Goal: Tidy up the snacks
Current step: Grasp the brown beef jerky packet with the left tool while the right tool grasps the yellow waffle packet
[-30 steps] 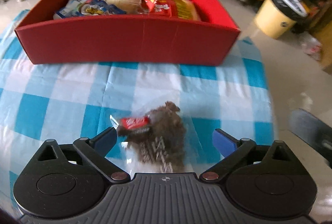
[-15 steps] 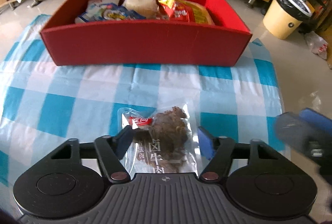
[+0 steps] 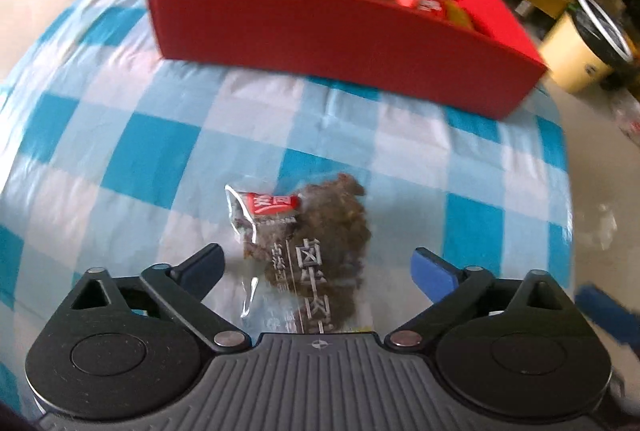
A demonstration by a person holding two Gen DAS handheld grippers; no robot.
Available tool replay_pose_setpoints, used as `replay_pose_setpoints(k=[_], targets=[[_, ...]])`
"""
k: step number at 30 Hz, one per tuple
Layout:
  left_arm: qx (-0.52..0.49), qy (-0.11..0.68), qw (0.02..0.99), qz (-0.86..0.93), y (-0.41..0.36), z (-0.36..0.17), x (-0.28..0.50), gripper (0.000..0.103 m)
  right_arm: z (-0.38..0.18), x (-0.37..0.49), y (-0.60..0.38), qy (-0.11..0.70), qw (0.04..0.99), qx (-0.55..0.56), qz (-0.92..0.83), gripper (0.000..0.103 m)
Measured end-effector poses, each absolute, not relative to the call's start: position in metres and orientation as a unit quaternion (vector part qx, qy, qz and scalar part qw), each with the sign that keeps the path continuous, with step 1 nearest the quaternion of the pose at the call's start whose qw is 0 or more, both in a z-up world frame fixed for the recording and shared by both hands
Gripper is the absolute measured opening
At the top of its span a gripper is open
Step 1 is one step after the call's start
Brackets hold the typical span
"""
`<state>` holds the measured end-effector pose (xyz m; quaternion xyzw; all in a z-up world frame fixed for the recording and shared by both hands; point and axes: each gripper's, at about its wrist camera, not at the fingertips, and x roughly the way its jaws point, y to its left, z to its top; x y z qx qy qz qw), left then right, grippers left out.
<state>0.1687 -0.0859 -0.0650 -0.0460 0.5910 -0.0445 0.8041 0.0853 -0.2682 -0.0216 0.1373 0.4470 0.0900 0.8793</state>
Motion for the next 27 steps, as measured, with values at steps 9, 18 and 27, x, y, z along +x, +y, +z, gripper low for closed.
replay_pose_setpoints(k=[9, 18, 27], targets=[[0.005, 0.571, 0.820, -0.037, -0.103, -0.060, 0.168, 0.088, -0.017, 0.086, -0.267, 0.443, 0.881, 0.131, 0.107, 0.069], [-0.030, 0.541, 0.840, -0.019, -0.027, -0.021, 0.161, 0.088, -0.033, 0.081, -0.220, 0.477, 0.859, 0.079, 0.170, 0.069], [-0.071, 0.520, 0.851, -0.015, 0.039, -0.003, 0.158, 0.088, -0.039, 0.067, -0.159, 0.464, 0.828, 0.014, 0.316, 0.077]])
